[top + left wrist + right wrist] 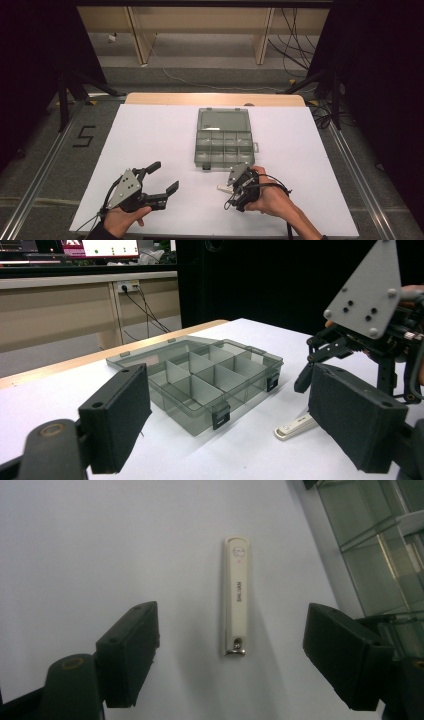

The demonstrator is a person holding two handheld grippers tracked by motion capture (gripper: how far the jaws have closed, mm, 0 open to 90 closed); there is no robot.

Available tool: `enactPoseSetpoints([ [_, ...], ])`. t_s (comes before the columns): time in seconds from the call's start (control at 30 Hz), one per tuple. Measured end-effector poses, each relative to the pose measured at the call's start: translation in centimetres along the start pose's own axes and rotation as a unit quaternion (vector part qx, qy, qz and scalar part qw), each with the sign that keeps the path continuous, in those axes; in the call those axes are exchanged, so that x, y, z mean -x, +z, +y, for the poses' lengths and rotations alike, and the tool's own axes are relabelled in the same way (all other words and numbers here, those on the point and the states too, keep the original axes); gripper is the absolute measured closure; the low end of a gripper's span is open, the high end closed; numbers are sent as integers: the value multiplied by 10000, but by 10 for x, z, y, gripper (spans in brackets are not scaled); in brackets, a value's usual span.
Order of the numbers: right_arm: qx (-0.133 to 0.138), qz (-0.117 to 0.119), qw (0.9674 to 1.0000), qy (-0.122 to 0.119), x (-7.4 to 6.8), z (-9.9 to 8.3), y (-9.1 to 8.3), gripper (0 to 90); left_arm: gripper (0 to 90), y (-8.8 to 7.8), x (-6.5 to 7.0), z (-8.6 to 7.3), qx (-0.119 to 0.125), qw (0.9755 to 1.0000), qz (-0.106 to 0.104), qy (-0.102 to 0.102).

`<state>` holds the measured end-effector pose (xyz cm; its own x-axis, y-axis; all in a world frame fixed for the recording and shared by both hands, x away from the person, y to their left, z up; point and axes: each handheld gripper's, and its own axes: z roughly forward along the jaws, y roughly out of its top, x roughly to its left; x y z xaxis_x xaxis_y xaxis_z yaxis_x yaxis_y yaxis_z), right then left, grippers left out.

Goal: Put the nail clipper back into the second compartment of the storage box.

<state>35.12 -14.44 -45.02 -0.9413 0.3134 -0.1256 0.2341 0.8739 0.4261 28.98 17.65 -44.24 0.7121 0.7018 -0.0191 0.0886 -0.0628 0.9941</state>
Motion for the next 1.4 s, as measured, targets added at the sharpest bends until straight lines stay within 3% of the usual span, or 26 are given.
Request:
enactPoseSetpoints([
  [0.3,-431,274,9986,-100,11,7,8,358,167,0,-1,0,7,10000,9,31],
  [1.03,-757,562,9954,-164,17,15,19,627,167,0,-1,0,20,10000,11,16],
  [1.27,-823,687,9942,-107,20,18,21,686,167,0,0,0,5,10000,6,-5],
  [1.4,-882,643,9940,-52,23,20,22,734,166,0,-1,0,10,10000,5,32],
])
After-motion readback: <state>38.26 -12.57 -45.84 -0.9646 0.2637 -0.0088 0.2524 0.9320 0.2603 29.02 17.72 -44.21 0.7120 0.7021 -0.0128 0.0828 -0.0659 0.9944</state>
